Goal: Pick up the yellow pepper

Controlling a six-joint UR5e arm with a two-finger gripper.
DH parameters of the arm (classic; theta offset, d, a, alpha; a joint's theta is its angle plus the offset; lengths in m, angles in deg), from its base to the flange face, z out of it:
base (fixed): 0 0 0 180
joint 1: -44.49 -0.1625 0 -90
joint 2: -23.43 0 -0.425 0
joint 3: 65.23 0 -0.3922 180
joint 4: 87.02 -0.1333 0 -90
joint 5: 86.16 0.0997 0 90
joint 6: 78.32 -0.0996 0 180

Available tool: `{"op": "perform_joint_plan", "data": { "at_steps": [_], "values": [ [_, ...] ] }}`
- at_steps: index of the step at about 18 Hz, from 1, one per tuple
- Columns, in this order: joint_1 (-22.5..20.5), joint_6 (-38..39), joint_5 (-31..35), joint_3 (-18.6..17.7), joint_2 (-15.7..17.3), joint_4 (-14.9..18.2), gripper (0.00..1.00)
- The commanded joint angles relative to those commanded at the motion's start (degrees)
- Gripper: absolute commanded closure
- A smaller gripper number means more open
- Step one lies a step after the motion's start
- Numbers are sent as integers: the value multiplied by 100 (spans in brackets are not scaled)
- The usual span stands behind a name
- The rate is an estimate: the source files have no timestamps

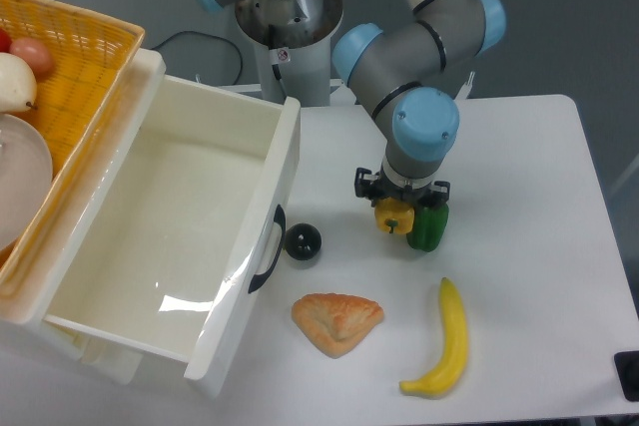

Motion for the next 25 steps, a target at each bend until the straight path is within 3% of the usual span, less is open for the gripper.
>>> {"op": "perform_joint_plan", "data": {
  "at_steps": [3,10,18,25],
  "values": [
    [-27,-1037,-342,212,53,53,90],
    [202,-2331,-581,256,150,1,91],
    [465,-2385,-590,256,141,18,91],
    [422,-2587,-590,195,149,27,91]
  ]
}}
